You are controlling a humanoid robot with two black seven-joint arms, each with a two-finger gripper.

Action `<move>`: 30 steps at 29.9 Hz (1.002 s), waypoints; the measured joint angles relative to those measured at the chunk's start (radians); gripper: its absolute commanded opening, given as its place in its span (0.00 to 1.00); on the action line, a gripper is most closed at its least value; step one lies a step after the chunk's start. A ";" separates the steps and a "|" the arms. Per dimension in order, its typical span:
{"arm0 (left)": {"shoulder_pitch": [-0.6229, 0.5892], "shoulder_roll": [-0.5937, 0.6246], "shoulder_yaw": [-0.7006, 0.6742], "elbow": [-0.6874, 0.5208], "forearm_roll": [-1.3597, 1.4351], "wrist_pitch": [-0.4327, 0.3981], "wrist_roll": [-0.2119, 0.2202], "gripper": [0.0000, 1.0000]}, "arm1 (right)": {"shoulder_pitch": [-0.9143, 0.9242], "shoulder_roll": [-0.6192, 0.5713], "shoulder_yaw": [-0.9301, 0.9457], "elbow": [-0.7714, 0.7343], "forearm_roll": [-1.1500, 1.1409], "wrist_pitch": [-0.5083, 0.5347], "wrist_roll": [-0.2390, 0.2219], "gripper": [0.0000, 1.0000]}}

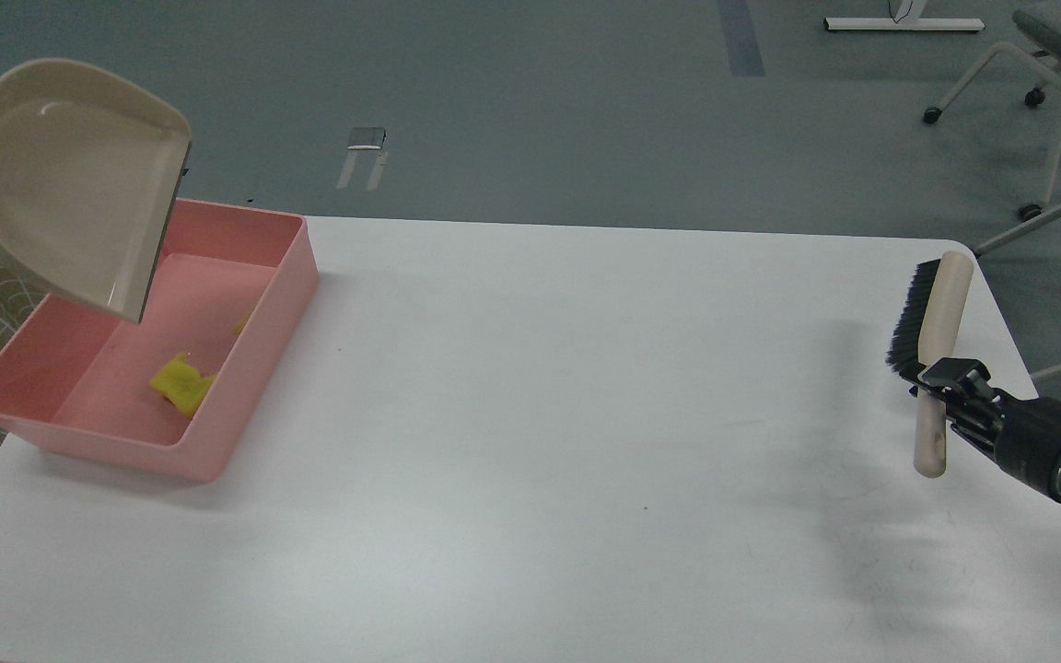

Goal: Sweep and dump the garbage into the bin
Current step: 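Tilt the dustpan with the left gripper to dump debris into the bin, then lower the dustpan back onto the table with the left gripper and release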

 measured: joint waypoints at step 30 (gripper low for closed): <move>-0.055 -1.103 0.353 0.253 -0.219 0.296 0.002 0.00 | 0.112 -0.215 -0.160 -0.060 -0.214 0.000 -0.004 0.00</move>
